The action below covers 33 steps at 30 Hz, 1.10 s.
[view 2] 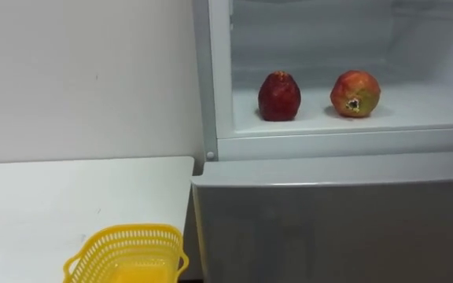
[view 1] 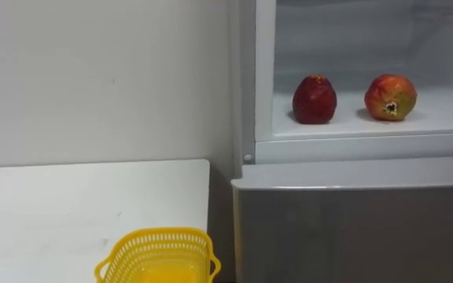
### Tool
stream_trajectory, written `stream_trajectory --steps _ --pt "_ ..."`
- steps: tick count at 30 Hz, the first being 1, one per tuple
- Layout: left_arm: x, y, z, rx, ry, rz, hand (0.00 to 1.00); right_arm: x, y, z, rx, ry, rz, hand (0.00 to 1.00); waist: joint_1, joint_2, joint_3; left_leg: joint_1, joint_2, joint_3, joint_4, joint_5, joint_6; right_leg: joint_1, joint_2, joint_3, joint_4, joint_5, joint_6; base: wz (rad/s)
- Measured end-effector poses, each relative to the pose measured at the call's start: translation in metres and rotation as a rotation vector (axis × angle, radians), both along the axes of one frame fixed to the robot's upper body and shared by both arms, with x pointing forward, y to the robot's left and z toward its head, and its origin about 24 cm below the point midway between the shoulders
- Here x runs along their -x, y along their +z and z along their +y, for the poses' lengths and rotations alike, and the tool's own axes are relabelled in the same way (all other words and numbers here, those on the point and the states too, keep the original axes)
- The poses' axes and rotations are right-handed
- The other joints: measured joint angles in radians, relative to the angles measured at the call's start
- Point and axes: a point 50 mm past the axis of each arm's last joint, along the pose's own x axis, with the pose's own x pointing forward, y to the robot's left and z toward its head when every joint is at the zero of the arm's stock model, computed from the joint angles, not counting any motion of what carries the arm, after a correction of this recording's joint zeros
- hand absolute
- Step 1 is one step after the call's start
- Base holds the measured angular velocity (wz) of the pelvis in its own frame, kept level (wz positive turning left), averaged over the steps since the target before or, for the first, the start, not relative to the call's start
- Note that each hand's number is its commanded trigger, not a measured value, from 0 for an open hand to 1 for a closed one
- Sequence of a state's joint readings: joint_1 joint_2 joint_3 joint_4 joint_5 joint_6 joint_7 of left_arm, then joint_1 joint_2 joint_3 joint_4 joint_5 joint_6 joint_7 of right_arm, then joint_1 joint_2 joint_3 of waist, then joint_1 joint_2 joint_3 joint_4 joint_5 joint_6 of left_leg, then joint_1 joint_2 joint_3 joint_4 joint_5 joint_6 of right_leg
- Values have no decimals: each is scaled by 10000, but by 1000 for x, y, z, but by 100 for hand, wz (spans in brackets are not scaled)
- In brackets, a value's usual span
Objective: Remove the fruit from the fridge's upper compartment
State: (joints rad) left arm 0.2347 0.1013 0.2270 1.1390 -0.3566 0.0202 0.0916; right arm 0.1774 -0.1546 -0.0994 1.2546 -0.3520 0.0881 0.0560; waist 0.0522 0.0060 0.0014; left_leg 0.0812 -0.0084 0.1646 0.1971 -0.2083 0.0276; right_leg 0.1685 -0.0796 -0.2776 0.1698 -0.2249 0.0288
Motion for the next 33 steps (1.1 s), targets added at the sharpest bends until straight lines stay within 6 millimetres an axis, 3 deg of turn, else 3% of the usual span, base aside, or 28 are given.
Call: stream_trajectory --steps 5,17,27,33 --pt "-11 -1 -6 458 -909 -176 0 2 -1 3 -9 -102 70 0 -332 35 10 4 27 -39 59 -100 20 52 22 32 16 2 1 0" --pt "-6 -2 -7 836 -1761 -6 0 5 -1 3 68 -263 400 0 -455 60 9 -13 21 -4 72 -104 32 -104 22 250 156 2 3 -4" --pt "-22 0 -4 210 -4276 308 0 -21 2 -2 552 -335 -1099 0 -496 19 -25 11 36 228 -13 -90 29 -247 82 580 34 5 6 -7" --pt "-31 1 -6 34 -4821 90 0 -58 12 -2 1032 -923 -3471 0 -845 -6 -35 19 77 514 -93 -92 23 -329 110 773 28 59 7 -11"
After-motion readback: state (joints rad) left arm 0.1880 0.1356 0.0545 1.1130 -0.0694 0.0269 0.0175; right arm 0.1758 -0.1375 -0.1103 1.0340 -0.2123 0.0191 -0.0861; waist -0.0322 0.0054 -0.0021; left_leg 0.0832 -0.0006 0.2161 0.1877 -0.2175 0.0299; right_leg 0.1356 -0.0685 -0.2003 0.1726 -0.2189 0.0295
